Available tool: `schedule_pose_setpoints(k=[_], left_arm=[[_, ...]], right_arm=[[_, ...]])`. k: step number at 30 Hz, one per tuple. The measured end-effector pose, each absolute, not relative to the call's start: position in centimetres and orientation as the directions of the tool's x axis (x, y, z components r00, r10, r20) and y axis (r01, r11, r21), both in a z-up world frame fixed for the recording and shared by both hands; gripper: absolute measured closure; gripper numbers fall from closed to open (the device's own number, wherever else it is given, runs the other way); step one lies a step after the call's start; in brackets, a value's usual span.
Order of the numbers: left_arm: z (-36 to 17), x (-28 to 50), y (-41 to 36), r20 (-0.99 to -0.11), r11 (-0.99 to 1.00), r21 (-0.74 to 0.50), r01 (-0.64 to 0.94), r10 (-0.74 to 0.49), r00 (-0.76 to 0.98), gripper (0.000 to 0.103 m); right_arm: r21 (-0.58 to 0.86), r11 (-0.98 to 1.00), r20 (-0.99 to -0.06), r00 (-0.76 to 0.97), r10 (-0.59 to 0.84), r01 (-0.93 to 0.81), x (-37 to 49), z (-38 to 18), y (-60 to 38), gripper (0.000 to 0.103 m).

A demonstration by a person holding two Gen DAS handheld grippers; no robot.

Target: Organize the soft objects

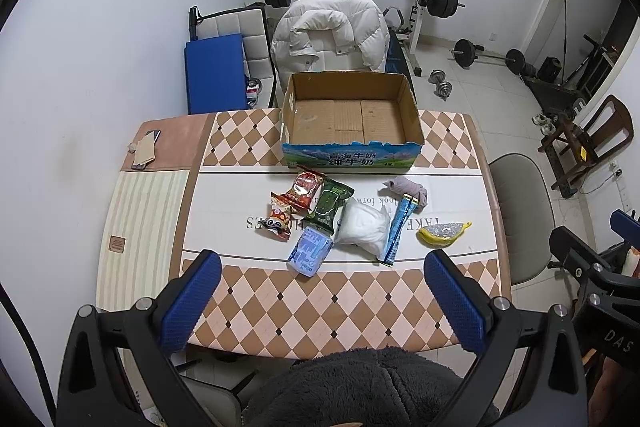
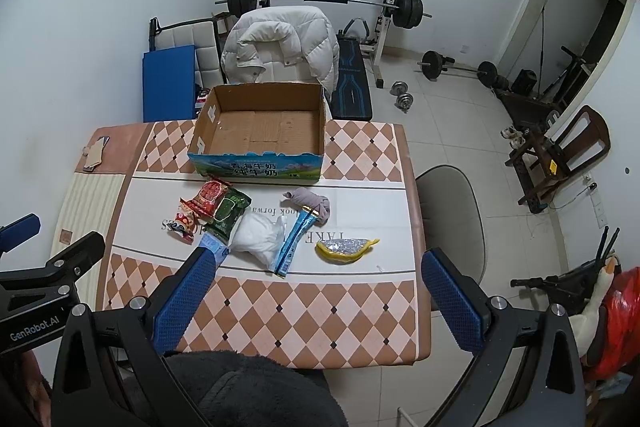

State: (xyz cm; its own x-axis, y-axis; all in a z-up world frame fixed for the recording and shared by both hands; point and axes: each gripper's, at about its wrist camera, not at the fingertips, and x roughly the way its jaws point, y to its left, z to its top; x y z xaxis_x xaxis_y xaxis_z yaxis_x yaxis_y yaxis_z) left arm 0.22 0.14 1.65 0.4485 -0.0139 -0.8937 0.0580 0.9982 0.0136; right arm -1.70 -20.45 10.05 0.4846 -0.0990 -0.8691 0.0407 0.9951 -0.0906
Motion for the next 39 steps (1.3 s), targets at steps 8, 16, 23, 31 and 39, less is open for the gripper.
schedule_pose_setpoints(k=[8, 16, 23, 31, 39], left_arm=[[1.6, 0.0, 0.1, -0.893, 0.998, 0.012, 0.054, -0.014, 0.45, 0.0], [1.8, 0.0, 0.2, -0.891, 0.998, 0.015, 0.053, -0.011, 0.453, 0.0], [2.0, -0.1, 0.2, -0.89, 0.998, 0.015, 0.053, -0.011, 0.455, 0.0], [2.0, -0.2, 0.2, -0.889, 0.998, 0.016, 0.054, -0.01, 0.458, 0.0], [2.1, -0.4, 0.1, -0.888, 0.998, 0.016, 0.053, -0.01, 0.46, 0.0]], right_arm=[[-0.093, 0.995, -0.865, 0.492, -0.101, 0.042, -1.9, 10.3, -20.5, 0.0], [-0.089, 0.995, -0.862, 0.497, -0.099, 0.044, -2.1, 10.5, -20.7, 0.0], [-0.087, 0.995, -0.86, 0.501, -0.099, 0.047, -2.5, 10.6, -20.6, 0.0], [-0.089, 0.995, -0.859, 0.503, -0.101, 0.047, -2.5, 10.7, -20.7, 0.0], [-0.093, 0.994, -0.857, 0.504, -0.105, 0.049, -2.5, 10.8, -20.7, 0.0]])
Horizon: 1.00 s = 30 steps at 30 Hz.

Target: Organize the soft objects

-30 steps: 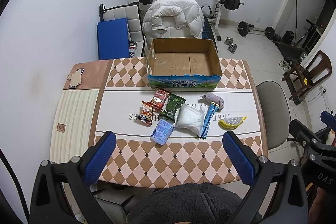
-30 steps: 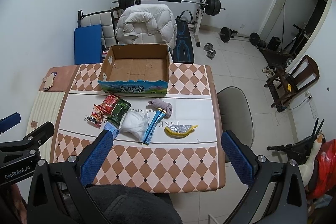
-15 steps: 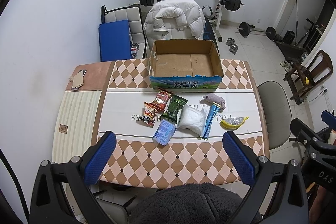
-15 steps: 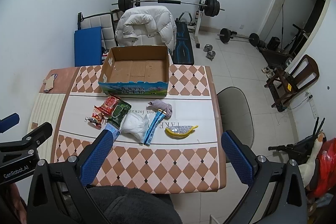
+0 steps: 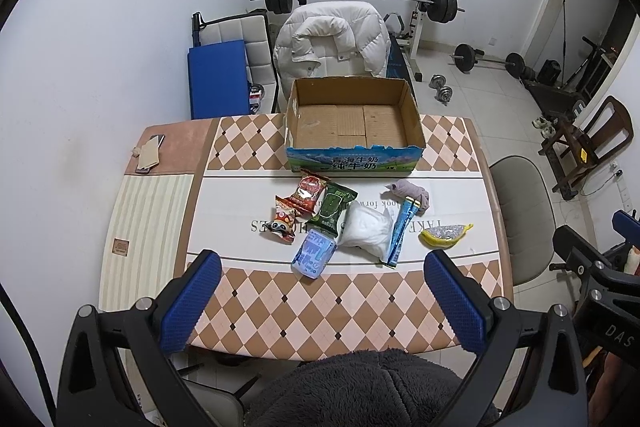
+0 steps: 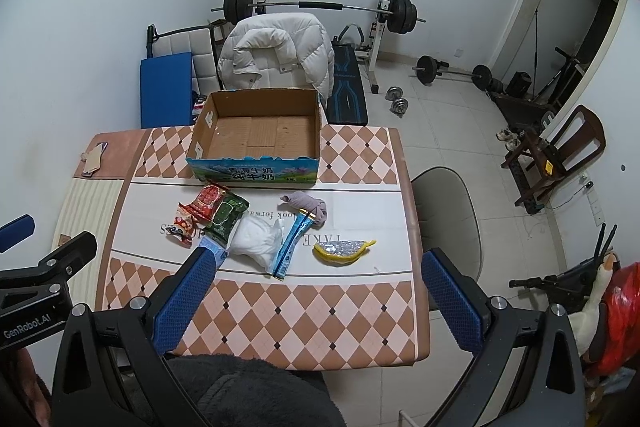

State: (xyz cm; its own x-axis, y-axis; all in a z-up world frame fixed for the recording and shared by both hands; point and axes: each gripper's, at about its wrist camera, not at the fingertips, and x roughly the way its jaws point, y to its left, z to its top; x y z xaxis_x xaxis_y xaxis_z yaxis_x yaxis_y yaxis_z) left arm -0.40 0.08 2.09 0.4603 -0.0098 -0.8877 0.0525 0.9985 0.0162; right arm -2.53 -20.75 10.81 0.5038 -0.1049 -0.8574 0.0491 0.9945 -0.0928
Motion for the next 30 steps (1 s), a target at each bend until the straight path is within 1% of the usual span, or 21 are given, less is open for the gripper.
schedule_pose_setpoints(k=[15, 19, 21, 24, 27, 28, 30], left_arm=[[3.0, 0.3, 0.4, -0.896, 0.999, 0.002, 0.047, -0.019, 0.445, 0.0], [1.9, 1.3, 1.3, -0.906, 0.999, -0.006, 0.037, -0.021, 0.423, 0.0], [-0.3, 2.9, 2.1, -0.917, 1.0, 0.005, 0.016, -0.002, 0.398, 0.0], [-5.5, 5.1, 3.3, -0.942, 1.0, 0.029, 0.004, 0.026, 0.335, 0.0], [-12.1, 7.3, 4.1, -0.963, 0.996, 0.088, 0.031, 0.077, 0.26, 0.0], [-13.8, 7.8, 4.3, -0.966, 0.994, 0.103, 0.044, 0.089, 0.241, 0.0], [-17.6, 8.9, 4.6, -0.975, 0.987, 0.128, 0.093, 0.109, 0.194, 0.0]], right_arm=[[-0.092, 0.994, -0.859, 0.5, -0.106, 0.053, -1.8, 11.0, -20.5, 0.0], [-0.086, 0.995, -0.865, 0.492, -0.101, 0.053, -1.7, 10.0, -20.5, 0.0], [-0.08, 0.996, -0.876, 0.474, -0.094, 0.049, -1.0, 8.5, -20.5, 0.0], [-0.064, 0.997, -0.899, 0.433, -0.071, 0.032, 1.2, 5.1, -20.4, 0.0], [-0.055, 0.998, -0.932, 0.36, -0.043, -0.022, 4.3, 0.0, -19.7, 0.0], [-0.05, 0.997, -0.942, 0.335, -0.025, -0.066, 5.7, -2.5, -19.0, 0.0], [-0.095, 0.986, -0.956, 0.289, -0.052, -0.137, 7.6, -6.4, -18.0, 0.0]])
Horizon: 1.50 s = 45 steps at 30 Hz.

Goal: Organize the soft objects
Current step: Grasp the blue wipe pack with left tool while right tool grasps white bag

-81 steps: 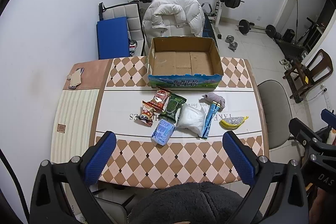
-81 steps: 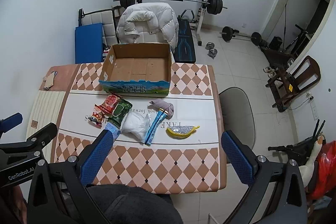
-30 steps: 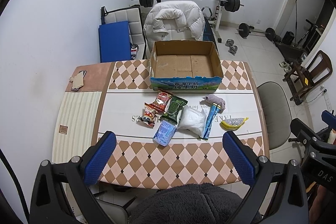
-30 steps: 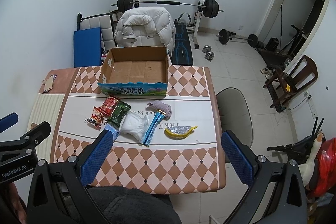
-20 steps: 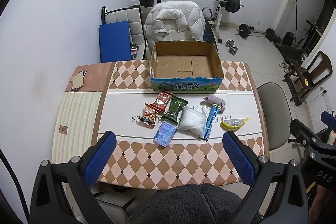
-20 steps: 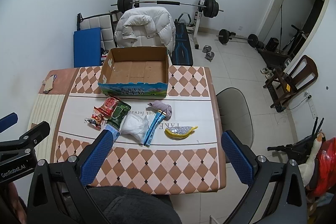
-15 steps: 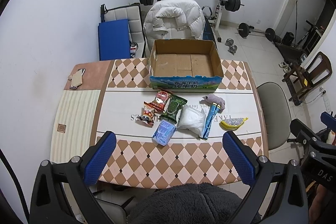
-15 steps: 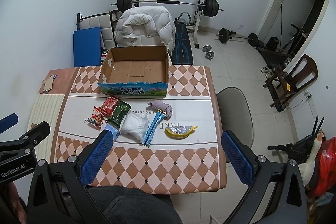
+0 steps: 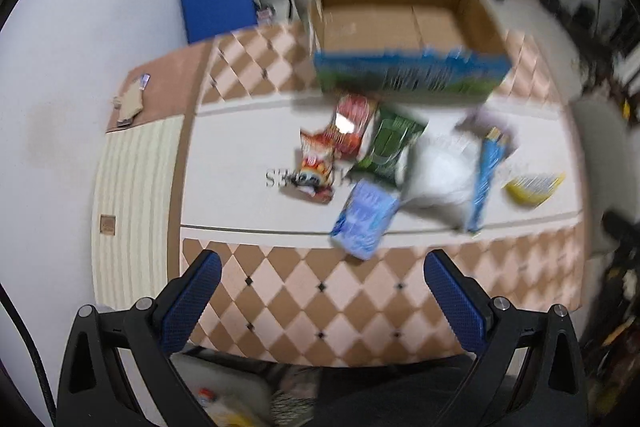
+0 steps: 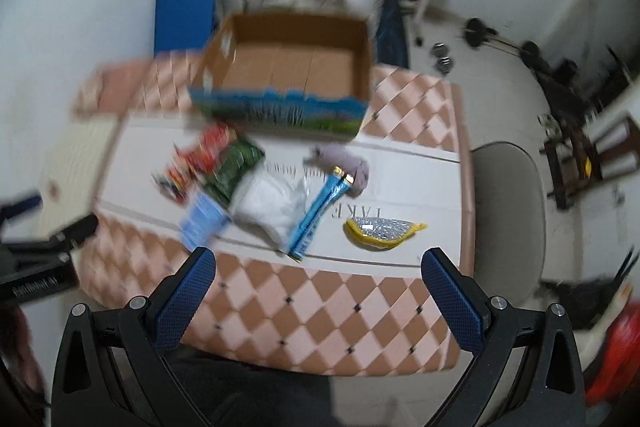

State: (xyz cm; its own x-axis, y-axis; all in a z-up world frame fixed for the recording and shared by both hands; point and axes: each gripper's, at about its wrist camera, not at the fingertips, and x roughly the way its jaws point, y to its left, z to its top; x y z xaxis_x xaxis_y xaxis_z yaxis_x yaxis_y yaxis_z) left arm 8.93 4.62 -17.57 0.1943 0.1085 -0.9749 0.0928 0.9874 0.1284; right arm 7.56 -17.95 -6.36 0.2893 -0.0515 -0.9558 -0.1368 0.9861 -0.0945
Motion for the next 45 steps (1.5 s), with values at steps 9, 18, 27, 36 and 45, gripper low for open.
schedule_pose_setpoints(k=[9, 18, 27, 36, 45], left_arm=[[-32.4, 12.0, 3.5, -0.993, 0.936, 0.12, 0.33, 0.119, 0.025, 0.0], [-39.3, 13.3, 3.5, -0.985, 0.913, 0.118, 0.39, 0.156, -0.067, 0.0], [-39.4, 14.0, 6.3, -0.991, 0.957, 0.043, 0.288, 0.078, -0.112, 0.0], [-40.7, 17.7, 6.0, -0.99, 0.952, 0.014, 0.307, 0.055, -0.127, 0.0], [-41.8, 17.3, 8.0, -0.979, 0.987, -0.001, 0.16, 0.031, -0.2, 0.04]], right_arm=[[-0.168, 0.858, -0.984, 0.129, -0.119, -0.485, 14.7, -23.3, -12.1, 0.0], [-0.078, 0.751, -0.992, -0.022, -0.122, -0.656, 18.1, -36.4, -8.3, 0.0], [0.068, 0.995, -0.949, -0.313, 0.044, -0.069, 19.1, -39.4, -13.7, 0.015], [0.091, 0.996, -0.955, -0.284, 0.084, -0.01, 18.3, -38.6, -14.2, 0.009], [0.017, 0.999, -0.962, -0.27, 0.027, 0.039, 19.3, -39.2, -13.4, 0.012]])
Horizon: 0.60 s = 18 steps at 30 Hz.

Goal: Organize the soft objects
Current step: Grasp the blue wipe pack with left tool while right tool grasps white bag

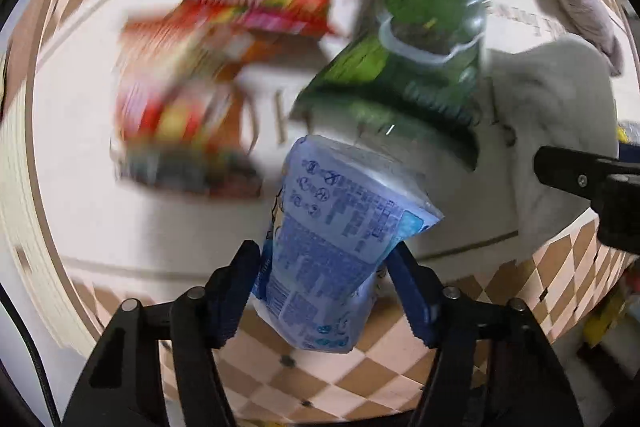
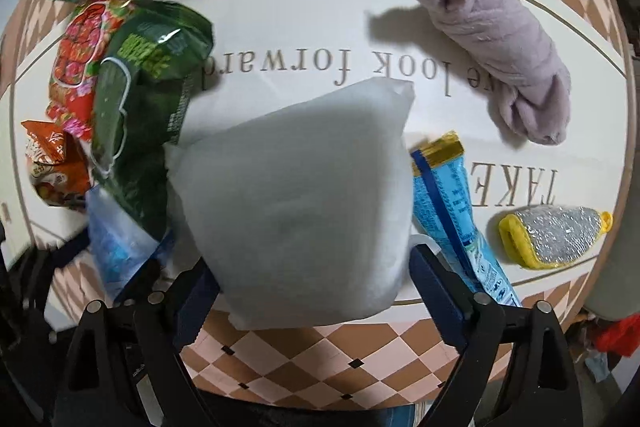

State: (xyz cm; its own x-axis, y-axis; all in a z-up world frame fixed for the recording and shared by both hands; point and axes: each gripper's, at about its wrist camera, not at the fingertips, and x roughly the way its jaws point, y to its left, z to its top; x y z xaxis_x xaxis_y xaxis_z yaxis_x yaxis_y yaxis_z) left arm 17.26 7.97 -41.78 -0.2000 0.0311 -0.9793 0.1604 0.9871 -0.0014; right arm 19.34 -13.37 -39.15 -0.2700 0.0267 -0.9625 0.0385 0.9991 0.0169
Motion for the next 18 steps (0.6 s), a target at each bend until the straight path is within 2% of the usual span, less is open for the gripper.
schedule_pose_setpoints(k=[6, 7, 8, 9, 13, 18], left_arm=[[-42.7, 16.4, 10.8, -0.979, 0.999, -0.02, 0.045, -0.011, -0.202, 0.04], [-43.0, 16.6, 10.8, -0.98, 0.999, -0.021, 0.045, -0.012, -0.198, 0.041], [-42.9, 16.2, 10.6, -0.981, 0.999, -0.023, 0.045, -0.014, -0.192, 0.048], [-42.6, 16.0, 11.0, -0.982, 0.998, -0.03, 0.05, -0.021, -0.185, 0.053], [-39.9, 13.6, 11.1, -0.986, 0.998, -0.053, 0.043, -0.046, -0.161, 0.057], [-36.3, 12.9, 12.4, -0.988, 0.994, -0.109, 0.009, -0.108, -0.111, 0.06]], right_arm=[[-0.039, 0.999, -0.956, -0.29, -0.031, 0.022, 18.4, -39.9, -11.9, 0.014], [-0.054, 0.998, -0.957, -0.286, -0.045, 0.023, 18.2, -40.0, -11.6, 0.014], [-0.061, 0.998, -0.959, -0.28, -0.051, 0.026, 18.0, -40.1, -11.3, 0.015], [-0.066, 0.997, -0.961, -0.271, -0.056, 0.026, 17.9, -40.3, -10.8, 0.02], [-0.057, 0.998, -0.974, -0.22, -0.047, 0.036, 16.9, -39.0, -9.4, 0.035], [0.032, 0.996, -0.978, -0.204, 0.05, 0.087, 14.1, -37.5, -9.4, 0.038]])
